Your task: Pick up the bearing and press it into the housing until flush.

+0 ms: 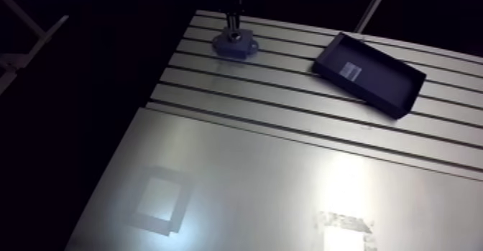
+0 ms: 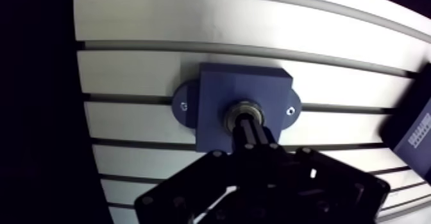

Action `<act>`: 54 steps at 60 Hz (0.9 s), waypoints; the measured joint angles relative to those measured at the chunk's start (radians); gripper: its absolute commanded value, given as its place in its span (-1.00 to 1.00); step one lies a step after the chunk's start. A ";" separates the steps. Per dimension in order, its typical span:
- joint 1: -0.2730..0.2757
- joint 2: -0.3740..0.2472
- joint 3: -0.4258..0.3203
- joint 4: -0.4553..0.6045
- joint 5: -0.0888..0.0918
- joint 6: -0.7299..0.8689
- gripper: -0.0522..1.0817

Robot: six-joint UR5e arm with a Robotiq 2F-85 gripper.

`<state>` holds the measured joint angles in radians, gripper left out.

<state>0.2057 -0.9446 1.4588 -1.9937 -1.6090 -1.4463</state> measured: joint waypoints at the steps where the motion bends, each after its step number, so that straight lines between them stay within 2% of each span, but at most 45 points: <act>1: 0.000 0.000 0.000 0.000 0.000 0.000 0.94; 54: -0.001 0.013 0.007 -0.004 0.012 -0.003 0.94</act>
<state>0.2043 -0.9313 1.4657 -1.9980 -1.5974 -1.4488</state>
